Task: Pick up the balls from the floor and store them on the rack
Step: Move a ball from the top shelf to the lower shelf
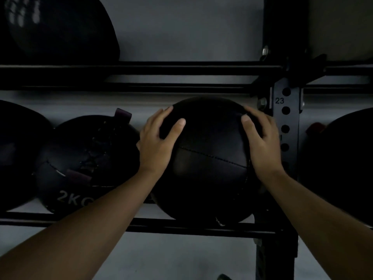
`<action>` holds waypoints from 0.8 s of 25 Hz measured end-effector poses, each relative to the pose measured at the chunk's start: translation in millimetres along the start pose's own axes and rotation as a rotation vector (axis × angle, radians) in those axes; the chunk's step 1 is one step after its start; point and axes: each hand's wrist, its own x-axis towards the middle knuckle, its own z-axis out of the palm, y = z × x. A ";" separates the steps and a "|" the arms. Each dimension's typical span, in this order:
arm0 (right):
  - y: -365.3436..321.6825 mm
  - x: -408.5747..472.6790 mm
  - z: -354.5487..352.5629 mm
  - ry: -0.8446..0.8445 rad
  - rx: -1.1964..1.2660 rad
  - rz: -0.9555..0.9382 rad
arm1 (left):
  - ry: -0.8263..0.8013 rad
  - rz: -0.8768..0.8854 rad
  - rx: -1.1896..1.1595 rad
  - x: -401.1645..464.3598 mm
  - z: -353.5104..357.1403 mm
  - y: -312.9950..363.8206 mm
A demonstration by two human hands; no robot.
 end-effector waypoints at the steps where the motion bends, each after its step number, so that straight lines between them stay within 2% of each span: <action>1: 0.2 -0.2 -1.4 -0.005 0.000 -0.001 | -0.006 -0.003 0.011 -0.1 -0.4 1.3; 6: -7.3 -4.8 -10.6 -0.080 -0.099 -0.013 | -0.108 -0.033 0.109 -4.6 -11.7 16.9; 11: -28.6 -8.4 -19.7 -0.138 -0.585 -0.093 | -0.252 0.005 0.296 -10.4 -18.3 45.5; 14: -44.6 -23.0 -23.8 -0.210 -0.603 0.040 | -0.254 0.058 0.317 -28.4 -19.5 64.8; 17: -62.1 -58.6 -37.6 -0.284 -0.499 0.158 | -0.323 0.186 0.374 -71.9 -19.9 71.3; 20: -71.4 -124.8 -63.7 -0.325 -0.595 0.212 | -0.591 0.410 0.352 -131.8 -22.7 66.2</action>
